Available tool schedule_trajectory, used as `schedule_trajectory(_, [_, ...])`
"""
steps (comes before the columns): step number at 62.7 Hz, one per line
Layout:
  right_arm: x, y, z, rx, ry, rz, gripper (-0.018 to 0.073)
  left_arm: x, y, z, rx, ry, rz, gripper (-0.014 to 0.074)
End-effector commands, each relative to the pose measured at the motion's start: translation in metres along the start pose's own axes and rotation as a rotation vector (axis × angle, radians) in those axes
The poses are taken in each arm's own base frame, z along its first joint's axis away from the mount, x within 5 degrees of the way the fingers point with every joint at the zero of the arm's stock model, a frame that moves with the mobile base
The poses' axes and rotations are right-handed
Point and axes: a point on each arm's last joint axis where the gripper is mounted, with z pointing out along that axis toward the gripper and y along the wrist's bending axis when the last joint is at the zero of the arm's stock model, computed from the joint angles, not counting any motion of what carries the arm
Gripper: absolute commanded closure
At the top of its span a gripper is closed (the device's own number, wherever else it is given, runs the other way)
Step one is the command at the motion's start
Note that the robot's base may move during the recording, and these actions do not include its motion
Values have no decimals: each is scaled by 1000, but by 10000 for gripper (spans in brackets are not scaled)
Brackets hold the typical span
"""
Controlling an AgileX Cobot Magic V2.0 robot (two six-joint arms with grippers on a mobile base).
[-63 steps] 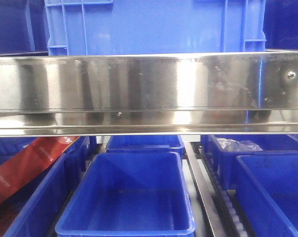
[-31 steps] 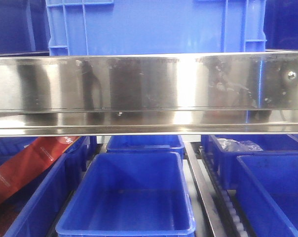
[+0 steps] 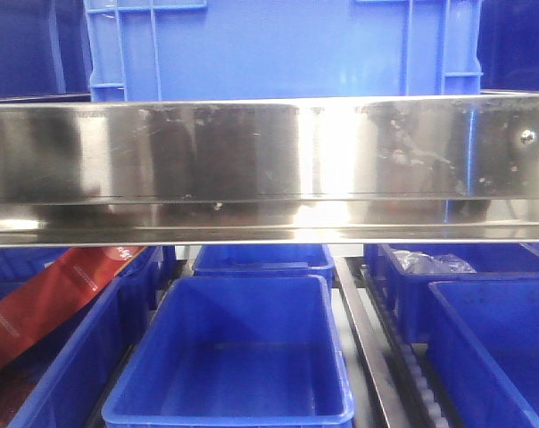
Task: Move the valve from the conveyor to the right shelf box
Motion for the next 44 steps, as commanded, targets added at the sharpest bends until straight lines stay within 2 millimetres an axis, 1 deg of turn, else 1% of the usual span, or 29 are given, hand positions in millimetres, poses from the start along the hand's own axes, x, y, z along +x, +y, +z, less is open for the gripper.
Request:
schedule_trajectory(1, [-2,0,0,7,-21,-12,722,2,0,-1,-5,13,-8,707])
schedule_trajectory(44, [-2,0,0,7,-21,-12,722,2,0,-1,-5,7,-8,707])
